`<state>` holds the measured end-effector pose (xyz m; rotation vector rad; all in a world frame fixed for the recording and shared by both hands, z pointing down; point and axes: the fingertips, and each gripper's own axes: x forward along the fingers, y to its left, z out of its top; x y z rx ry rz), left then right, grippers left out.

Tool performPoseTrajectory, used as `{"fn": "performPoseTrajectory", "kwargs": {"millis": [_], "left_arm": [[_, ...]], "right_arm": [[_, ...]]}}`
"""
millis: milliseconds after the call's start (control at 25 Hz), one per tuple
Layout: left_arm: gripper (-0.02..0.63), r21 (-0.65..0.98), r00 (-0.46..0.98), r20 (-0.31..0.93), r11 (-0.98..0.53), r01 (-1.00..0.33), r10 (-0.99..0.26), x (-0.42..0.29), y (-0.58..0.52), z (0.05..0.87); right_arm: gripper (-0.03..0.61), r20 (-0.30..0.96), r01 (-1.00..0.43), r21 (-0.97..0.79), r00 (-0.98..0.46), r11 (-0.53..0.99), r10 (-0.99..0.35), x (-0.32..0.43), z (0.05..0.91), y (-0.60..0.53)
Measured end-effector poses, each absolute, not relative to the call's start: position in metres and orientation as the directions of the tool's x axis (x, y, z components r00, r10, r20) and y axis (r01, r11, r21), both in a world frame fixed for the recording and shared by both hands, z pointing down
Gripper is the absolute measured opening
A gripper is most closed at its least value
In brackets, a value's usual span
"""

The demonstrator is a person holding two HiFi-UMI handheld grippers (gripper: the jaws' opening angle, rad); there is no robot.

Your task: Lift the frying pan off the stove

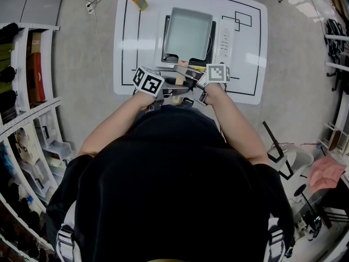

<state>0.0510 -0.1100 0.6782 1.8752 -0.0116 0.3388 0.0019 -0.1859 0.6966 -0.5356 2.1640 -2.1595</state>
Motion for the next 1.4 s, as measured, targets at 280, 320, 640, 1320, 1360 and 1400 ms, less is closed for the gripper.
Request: {"fn": "performPoseTrajectory", "kwargs": {"millis": [280, 320, 640, 1320, 1360, 1400], "left_arm": [[0.143, 0.926, 0.959, 0.236, -0.335, -0.173, 0.156, 0.05, -0.11, 0.676], [0.143, 0.925, 0.959, 0.237, -0.336, -0.175, 0.155, 0.051, -0.11, 0.677], [0.147, 0.924, 0.962, 0.228, -0.344, -0.165, 0.15, 0.051, -0.111, 0.673], [0.16, 0.908, 0.963, 0.232, -0.385, -0.163, 0.139, 0.053, -0.107, 0.659], [0.16, 0.907, 0.963, 0.232, -0.388, -0.162, 0.14, 0.053, -0.107, 0.658], [0.16, 0.906, 0.963, 0.231, -0.391, -0.16, 0.14, 0.052, -0.107, 0.656]], "right_arm": [[0.193, 0.213, -0.215, -0.976, -0.94, -0.024, -0.267, 0.001, 0.695, -0.186], [0.193, 0.213, -0.215, -0.976, -0.94, -0.022, -0.268, 0.001, 0.695, -0.186], [0.192, 0.21, -0.21, -0.977, -0.938, -0.029, -0.275, 0.002, 0.692, -0.185], [0.187, 0.184, -0.191, -0.982, -0.942, -0.003, -0.281, 0.001, 0.677, -0.182], [0.187, 0.182, -0.189, -0.982, -0.942, -0.001, -0.282, 0.001, 0.675, -0.182], [0.187, 0.179, -0.188, -0.982, -0.942, 0.002, -0.283, 0.001, 0.673, -0.182]]}}
